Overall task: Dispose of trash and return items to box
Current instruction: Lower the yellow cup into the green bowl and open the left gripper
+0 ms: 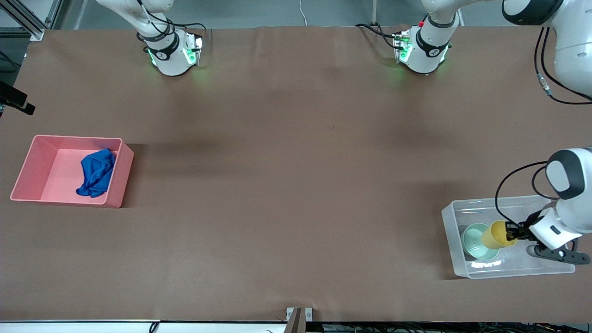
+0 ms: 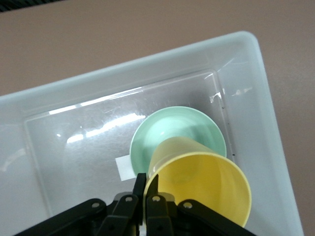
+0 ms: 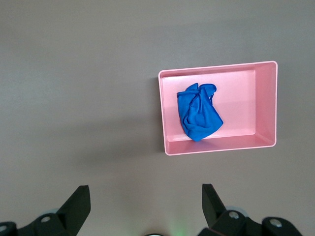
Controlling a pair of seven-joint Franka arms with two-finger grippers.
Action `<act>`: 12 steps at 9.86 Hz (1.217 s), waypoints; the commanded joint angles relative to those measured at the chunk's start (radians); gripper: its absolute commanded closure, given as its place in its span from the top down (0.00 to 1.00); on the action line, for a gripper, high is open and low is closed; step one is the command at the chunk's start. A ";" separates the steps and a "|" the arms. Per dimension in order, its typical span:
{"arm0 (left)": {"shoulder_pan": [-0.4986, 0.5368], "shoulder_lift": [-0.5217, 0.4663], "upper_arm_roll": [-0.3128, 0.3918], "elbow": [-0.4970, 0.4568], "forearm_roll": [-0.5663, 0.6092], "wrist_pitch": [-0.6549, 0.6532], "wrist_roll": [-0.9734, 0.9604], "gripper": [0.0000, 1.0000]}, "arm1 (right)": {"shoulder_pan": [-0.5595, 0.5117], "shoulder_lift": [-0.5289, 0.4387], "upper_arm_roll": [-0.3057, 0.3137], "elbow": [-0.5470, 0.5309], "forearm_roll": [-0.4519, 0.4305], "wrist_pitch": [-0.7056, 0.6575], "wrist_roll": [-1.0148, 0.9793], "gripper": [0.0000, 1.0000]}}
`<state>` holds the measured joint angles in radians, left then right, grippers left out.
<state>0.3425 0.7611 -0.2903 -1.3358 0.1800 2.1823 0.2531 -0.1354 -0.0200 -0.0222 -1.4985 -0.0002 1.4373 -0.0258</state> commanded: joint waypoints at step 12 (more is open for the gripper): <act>-0.010 -0.244 -0.079 -0.167 0.019 0.036 -0.133 1.00 | -0.003 -0.012 0.001 -0.006 0.009 -0.009 -0.006 1.00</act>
<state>0.3277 0.5993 -0.3508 -1.3761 0.1802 2.2136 0.1775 -0.1352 -0.0200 -0.0225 -1.4990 -0.0002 1.4341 -0.0259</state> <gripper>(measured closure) 0.000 0.000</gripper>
